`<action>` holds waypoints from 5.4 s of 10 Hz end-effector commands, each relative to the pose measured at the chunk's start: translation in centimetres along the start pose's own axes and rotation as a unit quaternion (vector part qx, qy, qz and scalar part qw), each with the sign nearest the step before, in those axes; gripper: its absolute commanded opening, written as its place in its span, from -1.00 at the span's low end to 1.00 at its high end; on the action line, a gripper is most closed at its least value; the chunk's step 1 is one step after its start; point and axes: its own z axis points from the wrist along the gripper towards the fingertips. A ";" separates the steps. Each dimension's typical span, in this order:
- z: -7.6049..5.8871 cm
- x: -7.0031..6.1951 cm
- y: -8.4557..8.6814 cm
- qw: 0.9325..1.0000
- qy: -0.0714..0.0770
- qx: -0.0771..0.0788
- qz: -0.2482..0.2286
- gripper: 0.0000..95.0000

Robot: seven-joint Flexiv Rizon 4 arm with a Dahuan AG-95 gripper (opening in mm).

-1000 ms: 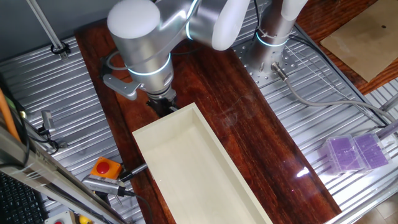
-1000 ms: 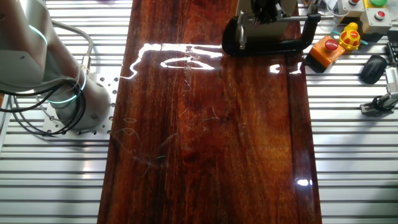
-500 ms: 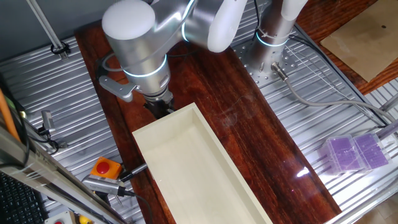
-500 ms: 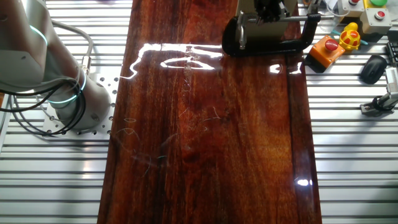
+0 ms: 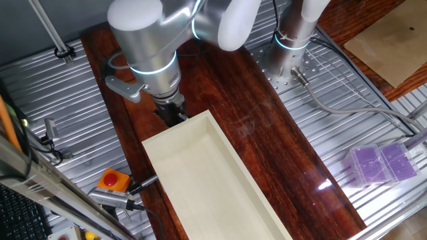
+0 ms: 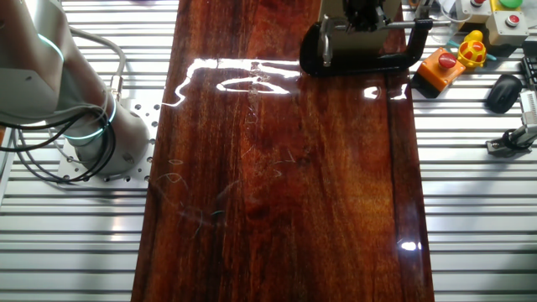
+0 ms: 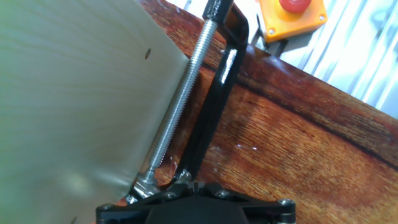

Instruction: Turn on the water tap

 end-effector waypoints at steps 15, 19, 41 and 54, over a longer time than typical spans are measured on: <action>0.0 -0.9 0.4 0.939 -0.036 0.059 -0.338 -1.00; 0.6 -1.3 0.6 0.938 -0.039 0.064 -0.338 -1.00; -0.4 6.3 -4.5 0.983 0.010 0.052 -0.175 -1.00; 1.4 10.0 -10.1 0.995 0.020 0.067 -0.064 -1.00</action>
